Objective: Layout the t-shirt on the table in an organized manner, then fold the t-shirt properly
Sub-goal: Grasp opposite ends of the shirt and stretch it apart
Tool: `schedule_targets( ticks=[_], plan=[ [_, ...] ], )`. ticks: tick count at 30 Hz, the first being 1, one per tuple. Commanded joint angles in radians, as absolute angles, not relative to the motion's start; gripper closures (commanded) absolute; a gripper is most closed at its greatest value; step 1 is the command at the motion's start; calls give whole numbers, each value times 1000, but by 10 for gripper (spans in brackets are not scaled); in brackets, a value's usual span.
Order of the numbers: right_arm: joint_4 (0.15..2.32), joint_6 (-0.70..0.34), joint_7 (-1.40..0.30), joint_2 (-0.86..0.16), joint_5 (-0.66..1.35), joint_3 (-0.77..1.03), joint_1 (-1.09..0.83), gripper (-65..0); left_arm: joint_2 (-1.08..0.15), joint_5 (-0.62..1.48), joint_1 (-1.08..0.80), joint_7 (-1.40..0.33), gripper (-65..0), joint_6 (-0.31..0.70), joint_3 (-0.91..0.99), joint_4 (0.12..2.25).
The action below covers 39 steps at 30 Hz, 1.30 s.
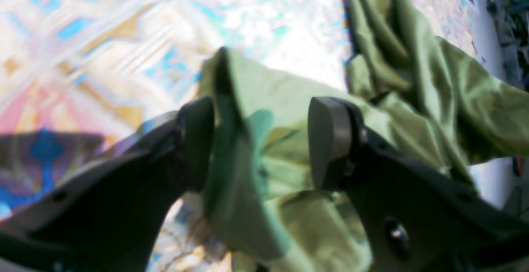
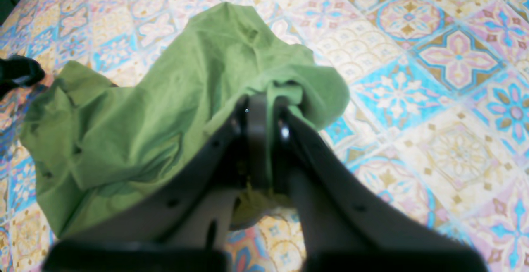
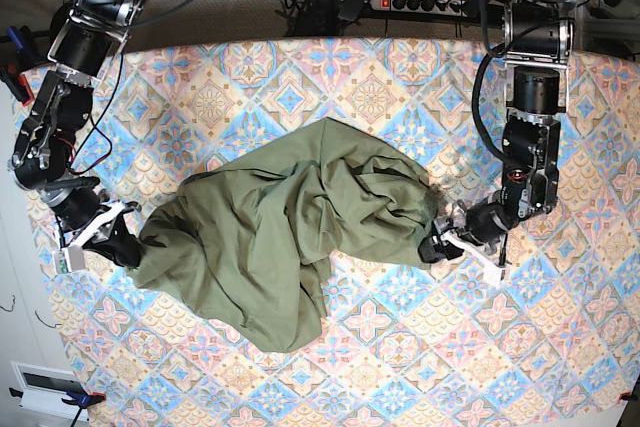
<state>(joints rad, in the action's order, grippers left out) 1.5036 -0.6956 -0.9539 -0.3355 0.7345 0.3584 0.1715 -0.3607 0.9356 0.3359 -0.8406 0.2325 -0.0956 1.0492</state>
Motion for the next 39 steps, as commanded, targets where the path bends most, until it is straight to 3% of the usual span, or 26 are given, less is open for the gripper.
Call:
schedule_targets(
  ticks=[1, 10, 12, 15, 16, 22, 30, 39],
  plan=[
    [1518, -698, -926, -355, 756, 361, 193, -4, -343, 951, 361, -829, -352, 243, -90, 1041],
    [1520, -698, -924, -355, 756, 361, 193, -4, -243, 947, 440, -828, -337, 246, -97, 929],
    [1523, -698, -924, -355, 756, 364, 193, -4, -231, 931, 466, -828, -261, 248, -97, 880],
    [1524, -698, -924, -355, 756, 367, 188, -3, -216, 894, 484, -828, -28, 249, -93, 866],
    [1524, -698, -924, -355, 756, 367, 188, -3, -214, 885, 486, -828, 0, 249, -90, 868],
    [1524, -698, -924, -355, 756, 369, 188, -3, -300, 886, 516, -828, 0, 249, 16, 987],
    [1541, -698, -923, -355, 756, 372, 193, -3, -443, 878, 647, -825, 0, 249, 136, 989],
    [1607, -698, -928, -355, 756, 372, 185, -3, -524, 877, 680, -590, 0, 242, 136, 872]
  ],
)
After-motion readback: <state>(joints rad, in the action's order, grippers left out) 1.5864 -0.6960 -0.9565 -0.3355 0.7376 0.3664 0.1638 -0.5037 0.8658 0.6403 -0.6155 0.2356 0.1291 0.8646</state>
